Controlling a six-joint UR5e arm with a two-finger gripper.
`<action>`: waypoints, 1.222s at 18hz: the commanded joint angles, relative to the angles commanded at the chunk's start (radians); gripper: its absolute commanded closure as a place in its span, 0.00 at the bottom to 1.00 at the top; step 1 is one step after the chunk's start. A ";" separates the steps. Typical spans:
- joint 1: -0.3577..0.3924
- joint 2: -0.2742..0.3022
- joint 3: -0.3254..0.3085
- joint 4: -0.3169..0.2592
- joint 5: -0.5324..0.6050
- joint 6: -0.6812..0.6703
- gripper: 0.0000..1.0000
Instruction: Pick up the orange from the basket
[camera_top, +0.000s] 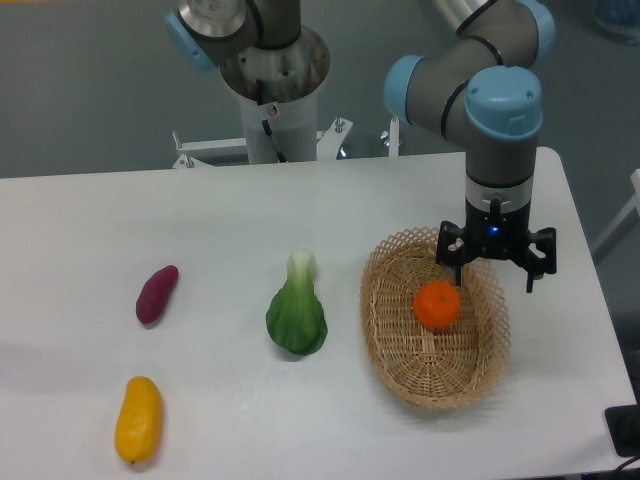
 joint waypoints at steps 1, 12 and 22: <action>-0.002 -0.002 0.000 0.000 0.002 0.002 0.00; 0.028 0.003 -0.021 -0.003 0.020 -0.067 0.00; 0.014 -0.081 -0.098 -0.002 0.057 -0.189 0.00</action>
